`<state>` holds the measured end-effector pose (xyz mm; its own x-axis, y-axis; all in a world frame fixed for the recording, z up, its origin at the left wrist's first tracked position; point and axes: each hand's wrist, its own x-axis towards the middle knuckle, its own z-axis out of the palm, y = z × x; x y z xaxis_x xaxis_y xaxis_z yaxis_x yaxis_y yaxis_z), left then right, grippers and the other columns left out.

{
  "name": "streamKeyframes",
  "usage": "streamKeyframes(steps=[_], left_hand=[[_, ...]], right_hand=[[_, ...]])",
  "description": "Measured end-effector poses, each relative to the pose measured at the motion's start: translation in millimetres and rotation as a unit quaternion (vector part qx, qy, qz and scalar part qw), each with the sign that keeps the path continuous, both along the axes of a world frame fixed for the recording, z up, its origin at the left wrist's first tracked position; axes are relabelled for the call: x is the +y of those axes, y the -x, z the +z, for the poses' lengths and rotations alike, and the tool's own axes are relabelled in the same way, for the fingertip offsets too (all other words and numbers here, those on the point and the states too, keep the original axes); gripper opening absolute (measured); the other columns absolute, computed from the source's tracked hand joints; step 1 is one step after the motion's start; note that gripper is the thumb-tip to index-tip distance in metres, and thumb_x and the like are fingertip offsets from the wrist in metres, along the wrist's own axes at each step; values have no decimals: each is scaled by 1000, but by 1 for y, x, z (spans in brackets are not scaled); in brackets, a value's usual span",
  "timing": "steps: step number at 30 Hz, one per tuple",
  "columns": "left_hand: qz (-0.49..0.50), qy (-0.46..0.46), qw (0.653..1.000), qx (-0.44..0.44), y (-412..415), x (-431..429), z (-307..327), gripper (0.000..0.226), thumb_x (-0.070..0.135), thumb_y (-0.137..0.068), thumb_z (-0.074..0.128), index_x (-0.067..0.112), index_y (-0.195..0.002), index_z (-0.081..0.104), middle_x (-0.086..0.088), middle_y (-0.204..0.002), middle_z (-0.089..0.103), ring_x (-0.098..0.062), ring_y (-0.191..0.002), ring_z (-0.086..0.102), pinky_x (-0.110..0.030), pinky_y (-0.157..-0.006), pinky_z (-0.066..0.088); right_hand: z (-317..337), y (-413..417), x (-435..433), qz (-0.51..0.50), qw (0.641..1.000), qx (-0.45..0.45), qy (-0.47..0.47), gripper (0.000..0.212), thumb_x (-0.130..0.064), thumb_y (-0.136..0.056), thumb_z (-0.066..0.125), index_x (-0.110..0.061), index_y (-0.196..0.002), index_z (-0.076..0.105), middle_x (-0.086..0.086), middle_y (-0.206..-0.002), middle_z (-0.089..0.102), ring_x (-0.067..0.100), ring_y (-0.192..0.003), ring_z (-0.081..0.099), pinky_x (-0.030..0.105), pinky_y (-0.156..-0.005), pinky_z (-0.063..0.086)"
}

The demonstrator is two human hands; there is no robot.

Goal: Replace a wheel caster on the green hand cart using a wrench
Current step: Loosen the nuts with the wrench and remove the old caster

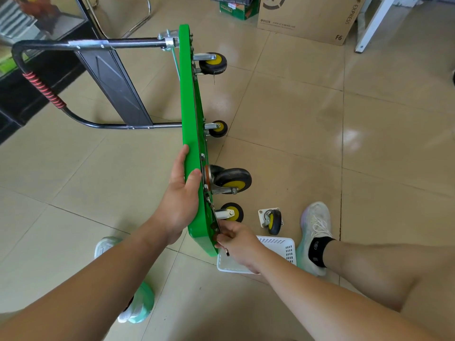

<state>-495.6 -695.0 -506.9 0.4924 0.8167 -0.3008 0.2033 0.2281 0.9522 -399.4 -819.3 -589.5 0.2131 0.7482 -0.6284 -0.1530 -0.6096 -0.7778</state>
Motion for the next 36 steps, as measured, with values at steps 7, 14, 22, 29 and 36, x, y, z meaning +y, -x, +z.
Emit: streamKeyframes(steps=[7,14,22,29,36], left_hand=[[-6,-4,1000,5,0,0,1,50,35,-109,37,70,-143,24,9,-146,54,-25,-126,60,-54,-106,50],[-2,-10,1000,10,1,-2,4,49,41,-103,39,72,-139,26,9,-148,53,-25,-126,60,-54,-105,51],[-1,-6,1000,14,1,-1,4,50,37,-108,38,70,-142,25,6,-148,52,-27,-124,61,-55,-104,52],[-1,-16,1000,15,0,-2,5,50,35,-108,38,68,-144,24,6,-145,54,-27,-120,63,-56,-101,53],[-5,-24,1000,19,0,-2,5,52,48,-96,41,70,-140,25,8,-149,52,-26,-128,58,-55,-108,48]], right_hand=[[31,-12,-20,56,998,5,7,31,0,-102,50,-12,-128,63,2,-85,65,7,-52,58,20,-58,49],[53,-12,-24,33,997,68,16,23,-5,-105,47,-1,-124,58,7,-88,60,14,-55,55,28,-54,55],[52,-9,-35,25,996,62,62,20,-6,-105,48,-3,-121,59,11,-95,60,17,-59,58,34,-60,58],[79,-6,-29,13,992,123,16,18,-16,-104,55,-1,-105,65,10,-89,61,18,-57,58,31,-56,55],[96,-4,-16,-14,987,160,6,16,-11,-103,53,-1,-102,65,11,-85,64,18,-56,60,32,-56,57]])
